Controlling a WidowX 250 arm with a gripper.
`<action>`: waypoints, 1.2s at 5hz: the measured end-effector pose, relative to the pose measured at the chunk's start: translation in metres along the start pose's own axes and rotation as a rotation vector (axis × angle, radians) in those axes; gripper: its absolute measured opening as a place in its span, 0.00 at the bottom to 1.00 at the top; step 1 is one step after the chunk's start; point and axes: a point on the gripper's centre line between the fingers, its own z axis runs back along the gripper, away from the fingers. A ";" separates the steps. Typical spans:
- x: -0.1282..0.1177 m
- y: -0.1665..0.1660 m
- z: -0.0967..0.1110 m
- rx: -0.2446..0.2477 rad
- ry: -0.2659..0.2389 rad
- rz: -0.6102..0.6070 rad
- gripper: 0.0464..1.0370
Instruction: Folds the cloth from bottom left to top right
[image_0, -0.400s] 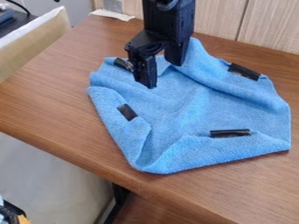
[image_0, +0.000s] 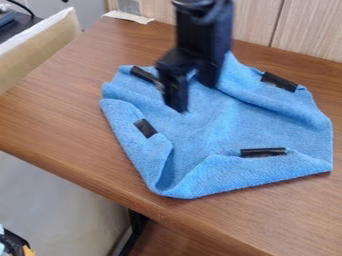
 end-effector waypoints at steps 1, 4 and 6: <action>0.013 -0.004 0.002 -0.002 0.012 -0.065 0.96; 0.027 -0.080 0.005 -0.006 0.001 -0.059 0.96; 0.025 -0.103 -0.026 -0.075 -0.007 -0.097 0.96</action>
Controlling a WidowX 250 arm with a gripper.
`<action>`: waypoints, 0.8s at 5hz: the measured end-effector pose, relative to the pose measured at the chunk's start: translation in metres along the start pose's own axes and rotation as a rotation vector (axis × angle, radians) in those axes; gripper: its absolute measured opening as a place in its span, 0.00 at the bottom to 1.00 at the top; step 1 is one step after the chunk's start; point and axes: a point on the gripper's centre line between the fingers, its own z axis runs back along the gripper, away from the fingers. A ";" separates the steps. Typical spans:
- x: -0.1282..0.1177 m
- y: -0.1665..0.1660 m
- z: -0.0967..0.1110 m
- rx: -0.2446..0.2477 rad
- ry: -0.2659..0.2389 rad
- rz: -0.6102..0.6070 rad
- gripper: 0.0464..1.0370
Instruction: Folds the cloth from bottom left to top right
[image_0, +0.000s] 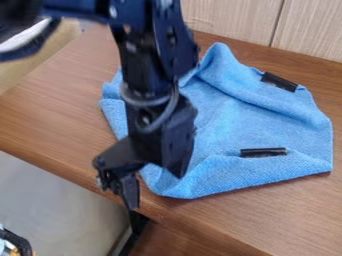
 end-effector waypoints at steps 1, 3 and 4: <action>-0.002 0.005 -0.016 -0.015 -0.010 -0.028 0.96; -0.009 0.022 -0.034 -0.040 -0.030 -0.099 0.62; -0.009 0.022 -0.036 -0.042 -0.029 -0.110 0.31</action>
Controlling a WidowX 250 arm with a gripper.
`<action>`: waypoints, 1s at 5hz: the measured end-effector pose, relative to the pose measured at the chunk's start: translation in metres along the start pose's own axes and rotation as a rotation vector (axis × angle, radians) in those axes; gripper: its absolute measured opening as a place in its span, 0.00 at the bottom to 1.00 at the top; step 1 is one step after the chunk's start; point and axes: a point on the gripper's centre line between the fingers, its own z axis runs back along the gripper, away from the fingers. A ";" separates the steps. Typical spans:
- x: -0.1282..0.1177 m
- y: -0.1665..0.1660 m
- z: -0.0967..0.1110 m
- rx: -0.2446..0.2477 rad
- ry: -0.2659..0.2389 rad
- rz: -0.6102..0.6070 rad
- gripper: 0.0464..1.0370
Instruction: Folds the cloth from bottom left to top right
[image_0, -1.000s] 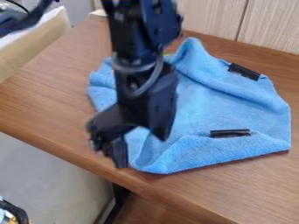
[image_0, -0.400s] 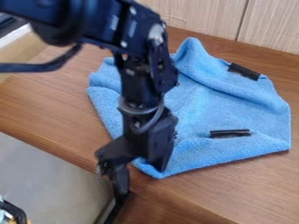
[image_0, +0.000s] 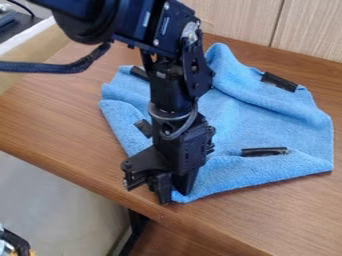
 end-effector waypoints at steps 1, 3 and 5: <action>0.002 0.000 0.001 -0.001 0.008 -0.002 0.10; 0.005 -0.003 0.018 0.041 0.024 -0.030 0.01; 0.007 0.023 0.064 0.087 0.121 -0.054 0.01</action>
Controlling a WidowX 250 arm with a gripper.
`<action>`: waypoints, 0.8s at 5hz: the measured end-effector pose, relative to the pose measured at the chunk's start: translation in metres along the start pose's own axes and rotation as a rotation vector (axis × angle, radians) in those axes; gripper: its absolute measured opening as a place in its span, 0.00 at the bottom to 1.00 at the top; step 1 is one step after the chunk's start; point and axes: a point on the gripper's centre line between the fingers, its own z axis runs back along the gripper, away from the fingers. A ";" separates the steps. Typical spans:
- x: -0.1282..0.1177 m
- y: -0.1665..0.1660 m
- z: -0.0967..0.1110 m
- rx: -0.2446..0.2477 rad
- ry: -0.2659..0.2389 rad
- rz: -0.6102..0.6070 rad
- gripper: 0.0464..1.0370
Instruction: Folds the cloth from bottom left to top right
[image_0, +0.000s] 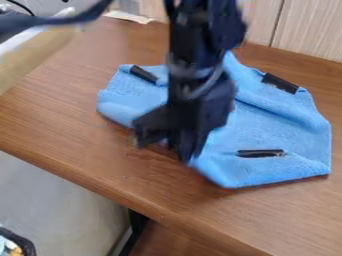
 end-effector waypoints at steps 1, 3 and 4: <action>-0.012 0.030 0.019 0.093 0.007 -0.001 0.01; -0.062 0.096 0.029 0.166 0.008 0.009 0.01; -0.082 0.118 0.015 0.147 -0.006 0.012 0.01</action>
